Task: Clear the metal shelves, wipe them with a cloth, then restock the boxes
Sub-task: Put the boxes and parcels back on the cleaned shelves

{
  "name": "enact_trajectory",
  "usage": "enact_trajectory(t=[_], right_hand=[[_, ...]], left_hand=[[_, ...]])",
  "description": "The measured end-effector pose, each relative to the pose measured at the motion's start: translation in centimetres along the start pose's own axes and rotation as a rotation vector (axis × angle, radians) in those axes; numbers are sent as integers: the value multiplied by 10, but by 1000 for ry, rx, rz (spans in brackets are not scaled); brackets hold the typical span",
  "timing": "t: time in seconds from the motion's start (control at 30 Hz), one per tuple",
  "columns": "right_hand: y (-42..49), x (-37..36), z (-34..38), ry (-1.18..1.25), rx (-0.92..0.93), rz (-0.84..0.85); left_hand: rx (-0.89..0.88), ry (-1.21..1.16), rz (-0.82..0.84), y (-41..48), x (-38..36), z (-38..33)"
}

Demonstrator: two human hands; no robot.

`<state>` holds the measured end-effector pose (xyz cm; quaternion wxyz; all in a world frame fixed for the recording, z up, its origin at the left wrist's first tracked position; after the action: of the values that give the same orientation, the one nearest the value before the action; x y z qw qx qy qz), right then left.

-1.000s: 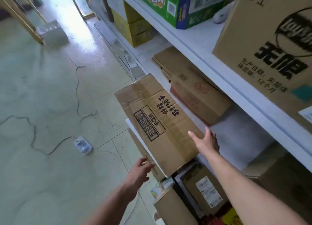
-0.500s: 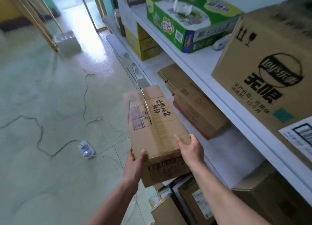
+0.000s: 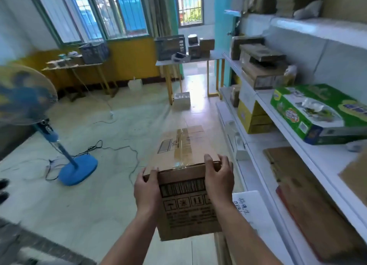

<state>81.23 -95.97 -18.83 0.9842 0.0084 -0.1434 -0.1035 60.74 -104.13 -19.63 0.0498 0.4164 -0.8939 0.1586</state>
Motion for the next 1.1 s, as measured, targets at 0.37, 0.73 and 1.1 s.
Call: enact_trajectory(t=[0.37,0.73,1.1], right_hand=[[-211,-110,110,158,209,345],[-494,-167,156,172,313,870],[-667,-162,191,270,492,1218]], left_hand=[[-49,-241,-410,-86,281,5],[-20,-391,-827,-229,546,108],[-94,-619,-1170,-356,653,171]])
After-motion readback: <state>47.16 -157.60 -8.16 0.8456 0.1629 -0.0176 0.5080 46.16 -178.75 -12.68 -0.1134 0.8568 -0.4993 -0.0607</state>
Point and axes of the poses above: each hand's wrist, its own y-axis towards the middle knuckle, its own x-axis out of the back of the hand, z = x × y, the point moved 5 cm from there along y, towards the middle knuckle, and after that the axes turned 2 degrees about x, right-handed, at the moved point
